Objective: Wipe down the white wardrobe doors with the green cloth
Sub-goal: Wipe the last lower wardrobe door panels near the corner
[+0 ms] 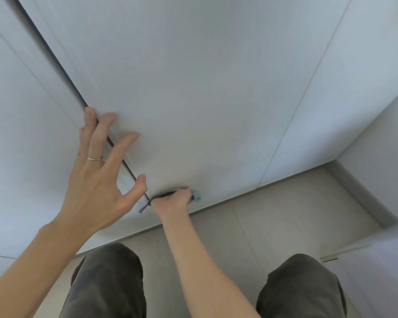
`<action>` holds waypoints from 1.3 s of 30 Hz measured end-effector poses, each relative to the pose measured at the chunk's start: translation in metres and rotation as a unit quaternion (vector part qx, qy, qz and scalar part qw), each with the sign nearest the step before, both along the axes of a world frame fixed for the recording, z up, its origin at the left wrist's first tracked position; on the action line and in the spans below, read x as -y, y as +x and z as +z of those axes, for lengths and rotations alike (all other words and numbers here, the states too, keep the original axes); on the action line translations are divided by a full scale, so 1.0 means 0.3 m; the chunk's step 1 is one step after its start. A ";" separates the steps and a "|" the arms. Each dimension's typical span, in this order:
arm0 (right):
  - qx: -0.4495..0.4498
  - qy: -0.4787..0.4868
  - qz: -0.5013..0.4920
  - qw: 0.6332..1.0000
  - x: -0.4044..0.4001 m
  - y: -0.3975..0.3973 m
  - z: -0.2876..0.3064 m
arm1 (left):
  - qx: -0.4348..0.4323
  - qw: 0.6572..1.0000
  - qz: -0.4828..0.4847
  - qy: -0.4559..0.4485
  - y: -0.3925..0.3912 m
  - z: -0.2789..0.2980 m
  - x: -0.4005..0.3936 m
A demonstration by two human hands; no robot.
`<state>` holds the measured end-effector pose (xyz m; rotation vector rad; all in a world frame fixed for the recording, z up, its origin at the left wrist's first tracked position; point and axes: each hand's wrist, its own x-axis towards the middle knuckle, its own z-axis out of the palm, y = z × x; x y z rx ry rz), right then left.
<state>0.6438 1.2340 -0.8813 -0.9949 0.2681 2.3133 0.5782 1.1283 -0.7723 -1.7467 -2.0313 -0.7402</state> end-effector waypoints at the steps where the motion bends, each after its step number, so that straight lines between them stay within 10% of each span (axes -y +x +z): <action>1: 0.006 0.018 0.037 0.999 0.058 -0.028 0.021 | 0.002 1.000 -0.001 0.000 0.002 0.000 0.001; 5: 0.040 0.051 0.081 0.995 -0.014 0.040 0.023 | -0.004 1.000 -0.009 -0.007 -0.003 0.007 0.017; 14: 0.180 0.050 -0.178 0.966 -0.654 0.417 0.032 | -0.009 1.000 -0.029 -0.007 -0.012 0.028 0.029; 18: 0.253 0.126 -0.116 0.952 -0.343 0.257 0.131 | -0.013 0.999 -0.031 -0.009 -0.019 0.024 0.036; 25: 0.098 0.212 -0.045 0.971 0.186 -0.093 0.255 | 0.035 0.999 -0.017 -0.011 -0.007 0.026 0.043; 33: 0.337 0.348 -0.250 0.838 -0.519 0.274 0.370 | 0.055 0.998 -0.019 0.000 0.002 0.018 0.030; 39: 0.427 0.512 -0.206 0.717 -0.205 0.054 0.380 | 0.043 0.999 -0.024 -0.007 -0.009 0.037 0.054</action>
